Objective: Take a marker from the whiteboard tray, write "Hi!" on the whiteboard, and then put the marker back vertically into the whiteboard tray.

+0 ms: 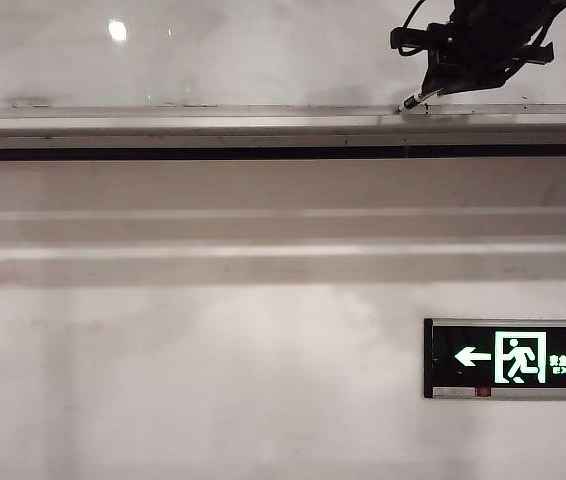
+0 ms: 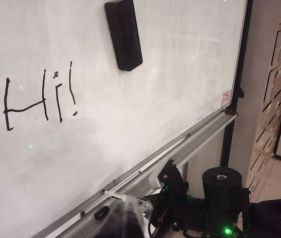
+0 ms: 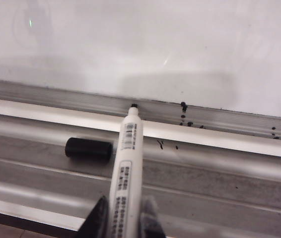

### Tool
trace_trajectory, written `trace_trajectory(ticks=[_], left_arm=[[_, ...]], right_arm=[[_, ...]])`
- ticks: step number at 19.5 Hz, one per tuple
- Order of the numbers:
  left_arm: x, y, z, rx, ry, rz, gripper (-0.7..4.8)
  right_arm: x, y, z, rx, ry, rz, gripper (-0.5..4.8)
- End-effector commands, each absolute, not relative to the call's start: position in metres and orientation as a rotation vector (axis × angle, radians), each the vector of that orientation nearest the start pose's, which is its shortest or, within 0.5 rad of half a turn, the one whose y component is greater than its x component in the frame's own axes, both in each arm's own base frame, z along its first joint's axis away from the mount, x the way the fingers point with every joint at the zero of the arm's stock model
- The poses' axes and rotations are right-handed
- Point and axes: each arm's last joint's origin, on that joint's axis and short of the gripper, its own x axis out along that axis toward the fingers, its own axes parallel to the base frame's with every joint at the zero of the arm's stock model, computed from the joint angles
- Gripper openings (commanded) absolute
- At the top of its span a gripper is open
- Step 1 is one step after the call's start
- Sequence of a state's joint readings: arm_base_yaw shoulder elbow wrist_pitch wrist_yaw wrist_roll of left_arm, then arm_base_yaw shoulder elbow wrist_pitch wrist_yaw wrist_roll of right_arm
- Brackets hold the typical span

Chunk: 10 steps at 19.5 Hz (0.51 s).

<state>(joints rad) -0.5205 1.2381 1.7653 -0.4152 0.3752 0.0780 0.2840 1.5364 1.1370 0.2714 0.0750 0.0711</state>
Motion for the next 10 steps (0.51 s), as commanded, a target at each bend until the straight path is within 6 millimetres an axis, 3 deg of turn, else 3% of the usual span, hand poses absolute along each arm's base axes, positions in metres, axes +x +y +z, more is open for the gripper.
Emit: trace_trajectory(ticks=[1,6,10], left_arm=[[0.175,-0.113,0.541,0.063,-0.170,-0.893,-0.06],[0.175,-0.113,0.541,0.063,-0.170,-0.893,-0.06],[0.175,-0.113,0.541,0.063,-0.169,-0.894,-0.06]], right_arm=[[0.342,0.097,0.314,0.047,0.156,0.205,-0.01],[0.330,0.094,0.323,0.038,0.186,0.199,-0.01],[0.331,0.094,0.320,0.033,0.196,0.200,-0.01]])
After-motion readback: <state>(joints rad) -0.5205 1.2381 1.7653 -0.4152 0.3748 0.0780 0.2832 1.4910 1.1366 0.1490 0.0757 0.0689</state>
